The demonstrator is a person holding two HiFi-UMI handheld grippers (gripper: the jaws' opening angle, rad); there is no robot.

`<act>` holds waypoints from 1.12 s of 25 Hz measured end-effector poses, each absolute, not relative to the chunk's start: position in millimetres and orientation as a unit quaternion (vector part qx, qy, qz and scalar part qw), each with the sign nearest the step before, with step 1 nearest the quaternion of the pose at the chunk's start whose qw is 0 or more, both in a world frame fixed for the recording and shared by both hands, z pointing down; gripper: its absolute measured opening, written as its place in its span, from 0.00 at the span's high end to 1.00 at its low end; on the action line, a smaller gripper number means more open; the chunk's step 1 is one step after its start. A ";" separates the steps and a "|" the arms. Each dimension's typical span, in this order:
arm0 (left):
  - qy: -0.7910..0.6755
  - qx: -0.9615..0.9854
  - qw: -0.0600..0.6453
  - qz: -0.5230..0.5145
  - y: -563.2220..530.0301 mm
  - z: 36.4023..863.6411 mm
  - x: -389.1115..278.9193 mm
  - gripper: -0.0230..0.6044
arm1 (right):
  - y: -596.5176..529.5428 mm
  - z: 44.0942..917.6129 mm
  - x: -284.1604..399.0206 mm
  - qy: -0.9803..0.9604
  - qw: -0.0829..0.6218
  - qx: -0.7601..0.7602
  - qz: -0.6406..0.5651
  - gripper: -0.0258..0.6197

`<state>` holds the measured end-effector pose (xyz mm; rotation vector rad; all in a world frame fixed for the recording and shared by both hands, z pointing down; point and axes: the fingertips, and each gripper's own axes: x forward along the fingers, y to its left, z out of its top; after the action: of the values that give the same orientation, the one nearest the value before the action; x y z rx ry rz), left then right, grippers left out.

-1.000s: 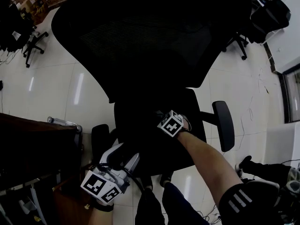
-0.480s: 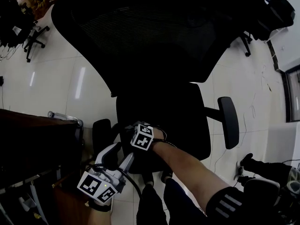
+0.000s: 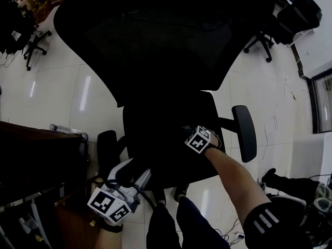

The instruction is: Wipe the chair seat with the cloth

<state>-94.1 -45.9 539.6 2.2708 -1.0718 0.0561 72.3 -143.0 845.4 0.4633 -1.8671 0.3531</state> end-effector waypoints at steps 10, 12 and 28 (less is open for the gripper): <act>-0.387 0.864 0.321 0.031 -25.1 542.5 -77.8 0.61 | -152.4 825.0 111.0 -0.780 0.530 0.281 0.178 0.88; -0.391 0.862 0.322 0.035 -21.3 543.3 -83.3 0.61 | -137.7 813.7 63.3 -0.807 0.500 0.253 0.185 0.88; -0.412 0.846 0.335 0.052 2.8 561.1 -108.6 0.61 | -5.0 827.5 -116.8 -0.869 0.473 0.069 0.123 0.88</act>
<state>-108.6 2.8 561.1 2.2069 -1.0755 0.1356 -116.8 -5.0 827.5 0.1688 -2.1276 0.3021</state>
